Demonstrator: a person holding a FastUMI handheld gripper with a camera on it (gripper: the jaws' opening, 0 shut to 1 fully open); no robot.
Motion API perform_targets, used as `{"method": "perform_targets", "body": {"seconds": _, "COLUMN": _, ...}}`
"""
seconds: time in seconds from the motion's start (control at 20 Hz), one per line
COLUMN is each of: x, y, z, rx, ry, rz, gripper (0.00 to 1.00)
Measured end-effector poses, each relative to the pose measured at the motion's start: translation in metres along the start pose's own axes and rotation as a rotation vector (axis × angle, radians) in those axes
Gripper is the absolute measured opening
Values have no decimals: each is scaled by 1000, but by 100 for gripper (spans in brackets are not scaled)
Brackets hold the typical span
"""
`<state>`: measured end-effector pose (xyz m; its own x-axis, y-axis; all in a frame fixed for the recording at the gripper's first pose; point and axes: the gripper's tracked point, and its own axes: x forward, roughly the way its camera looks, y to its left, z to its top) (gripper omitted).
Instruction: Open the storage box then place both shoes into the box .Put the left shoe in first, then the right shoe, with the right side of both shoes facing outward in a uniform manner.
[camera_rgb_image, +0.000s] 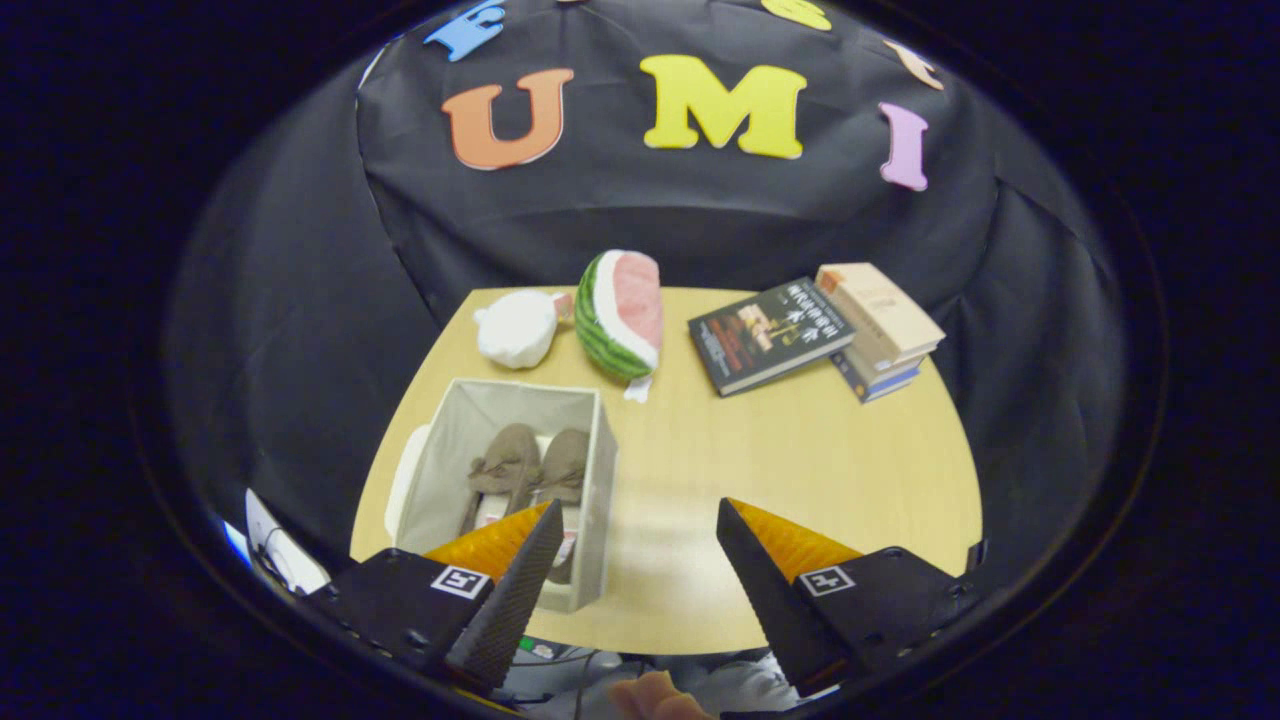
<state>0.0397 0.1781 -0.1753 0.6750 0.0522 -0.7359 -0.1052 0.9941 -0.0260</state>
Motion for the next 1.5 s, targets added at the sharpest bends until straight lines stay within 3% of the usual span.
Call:
{"method": "perform_targets", "body": {"seconds": 0.4, "x": -133, "y": -150, "z": 57, "rx": 6, "ry": -448, "rz": -140, "gripper": 96}}
{"method": "perform_targets", "body": {"seconds": 0.75, "x": -227, "y": -216, "z": 43, "rx": 83, "ry": -714, "rz": -72, "gripper": 96}}
{"method": "perform_targets", "body": {"seconds": 0.95, "x": -244, "y": -225, "z": 24, "rx": 17, "ry": -772, "rz": -73, "gripper": 95}}
{"method": "perform_targets", "body": {"seconds": 1.15, "x": -250, "y": -217, "z": 17, "rx": 20, "ry": -804, "rz": 35, "gripper": 95}}
{"method": "perform_targets", "body": {"seconds": 1.5, "x": -236, "y": -235, "z": 25, "rx": 41, "ry": -803, "rz": 42, "gripper": 95}}
